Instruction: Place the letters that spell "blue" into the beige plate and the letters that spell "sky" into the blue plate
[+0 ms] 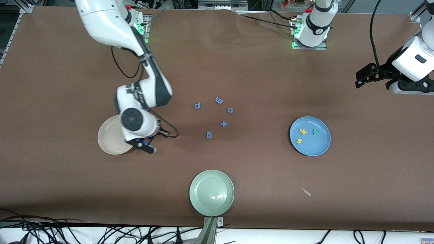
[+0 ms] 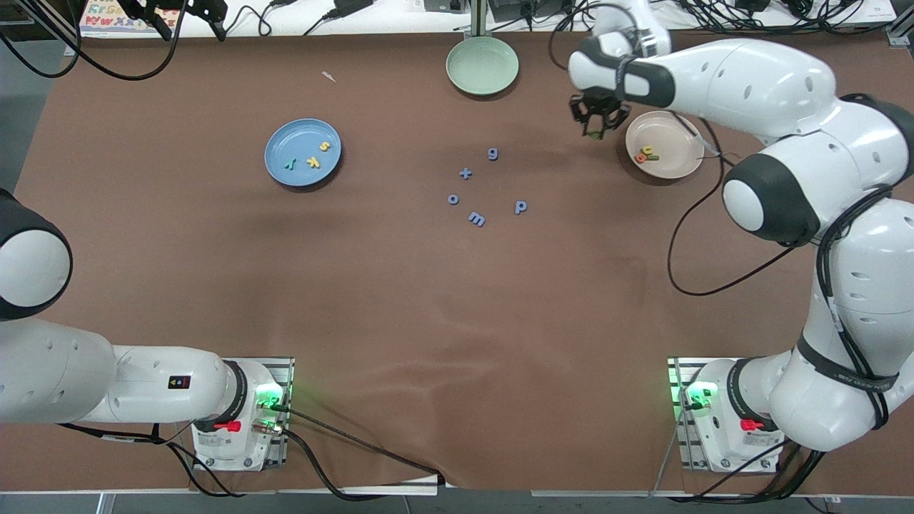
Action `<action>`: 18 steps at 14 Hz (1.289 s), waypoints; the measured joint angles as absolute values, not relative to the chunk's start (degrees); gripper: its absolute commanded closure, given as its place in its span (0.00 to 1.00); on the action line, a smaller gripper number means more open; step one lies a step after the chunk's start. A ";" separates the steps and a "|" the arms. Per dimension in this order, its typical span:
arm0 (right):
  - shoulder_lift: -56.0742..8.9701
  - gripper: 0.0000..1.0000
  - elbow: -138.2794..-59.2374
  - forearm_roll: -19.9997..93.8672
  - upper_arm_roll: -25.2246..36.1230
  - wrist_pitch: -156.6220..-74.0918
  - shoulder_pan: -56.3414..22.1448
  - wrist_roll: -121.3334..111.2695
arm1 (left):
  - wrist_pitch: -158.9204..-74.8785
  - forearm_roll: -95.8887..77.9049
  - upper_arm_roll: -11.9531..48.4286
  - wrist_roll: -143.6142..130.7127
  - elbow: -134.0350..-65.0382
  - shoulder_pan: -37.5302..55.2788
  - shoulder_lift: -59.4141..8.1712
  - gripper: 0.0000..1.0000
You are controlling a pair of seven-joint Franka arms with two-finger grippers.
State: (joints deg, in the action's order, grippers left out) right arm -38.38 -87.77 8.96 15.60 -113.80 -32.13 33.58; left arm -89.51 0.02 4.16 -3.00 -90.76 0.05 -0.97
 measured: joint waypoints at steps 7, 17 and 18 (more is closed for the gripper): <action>-37.60 0.40 -92.47 9.07 26.47 -112.04 -31.61 12.14 | -89.51 0.02 4.16 -3.00 -90.74 0.05 -0.97 0.00; -34.76 0.00 -88.61 9.07 27.01 -107.79 -31.74 11.48 | -89.45 0.02 4.16 -3.00 -90.74 0.05 -0.97 0.00; -34.58 0.00 -85.71 9.07 27.22 -104.47 -31.75 11.44 | -89.40 0.02 4.17 -3.00 -90.73 0.05 -0.97 0.00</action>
State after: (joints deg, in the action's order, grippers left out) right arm -34.58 -85.71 9.07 27.22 -104.47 -31.75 11.44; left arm -89.40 0.02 4.17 -3.00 -90.73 0.05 -0.97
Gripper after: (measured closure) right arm 0.000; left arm 0.000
